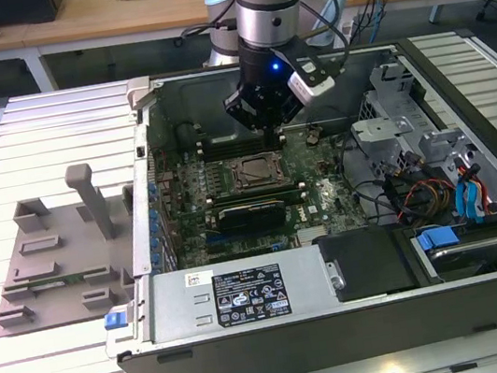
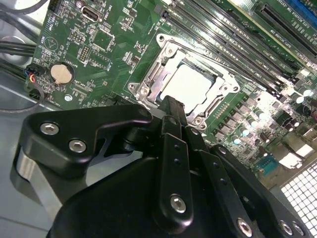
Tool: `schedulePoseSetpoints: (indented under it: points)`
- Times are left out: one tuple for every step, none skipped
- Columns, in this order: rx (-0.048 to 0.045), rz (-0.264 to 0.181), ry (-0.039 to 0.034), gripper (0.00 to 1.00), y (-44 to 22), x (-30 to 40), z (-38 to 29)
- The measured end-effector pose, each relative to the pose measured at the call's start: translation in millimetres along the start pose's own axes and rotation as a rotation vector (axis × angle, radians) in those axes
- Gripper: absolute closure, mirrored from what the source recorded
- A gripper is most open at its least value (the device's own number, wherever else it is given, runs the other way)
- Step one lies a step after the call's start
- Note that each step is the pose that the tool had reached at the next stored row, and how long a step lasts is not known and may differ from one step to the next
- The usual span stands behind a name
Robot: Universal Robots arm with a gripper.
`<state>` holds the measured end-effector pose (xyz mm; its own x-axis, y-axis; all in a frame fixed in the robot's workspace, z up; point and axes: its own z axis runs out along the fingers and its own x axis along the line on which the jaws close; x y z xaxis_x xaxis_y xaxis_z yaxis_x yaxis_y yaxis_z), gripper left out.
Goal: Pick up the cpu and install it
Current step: 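Install the second cpu locking lever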
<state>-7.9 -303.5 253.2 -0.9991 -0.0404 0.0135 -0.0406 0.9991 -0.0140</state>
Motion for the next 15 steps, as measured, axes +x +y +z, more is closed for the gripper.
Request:
schedulePoseSetpoints:
  points:
    - [-0.0006,0.000,-0.0001,0.89,-0.4,0.0,0.1]
    - [-0.0010,0.000,0.0000,0.89,-1.8,0.0,0.0]
    - [-0.0016,0.000,-0.0001,0.89,-3.6,0.1,0.1]
    - [-0.0020,0.000,-0.0001,0.89,-4.9,0.2,0.1]
    - [-0.0021,0.000,0.0000,0.89,-7.3,0.3,0.1]
    - [-0.0022,0.000,-0.0001,0.89,-9.4,0.4,0.2]
    - [-0.0022,0.000,-0.0001,0.89,-11.8,0.5,0.2]
    - [-0.0021,0.000,-0.0001,0.89,-13.2,0.5,0.2]
    - [-0.0021,0.000,0.0000,0.89,-14.7,0.6,0.3]
    - [-0.0022,0.000,-0.0001,0.89,-17.2,0.7,0.4]
    - [-0.0022,0.000,-0.0001,0.89,-19.0,0.8,0.4]
    - [-0.0022,0.000,-0.0001,0.89,-21.3,0.9,0.5]
    - [-0.0022,0.000,-0.0001,0.89,-22.3,0.9,0.5]
    - [-0.0023,0.000,0.0000,0.89,-23.6,1.0,0.5]
    - [-0.0164,0.000,-0.0006,0.89,-28.7,1.9,0.6]
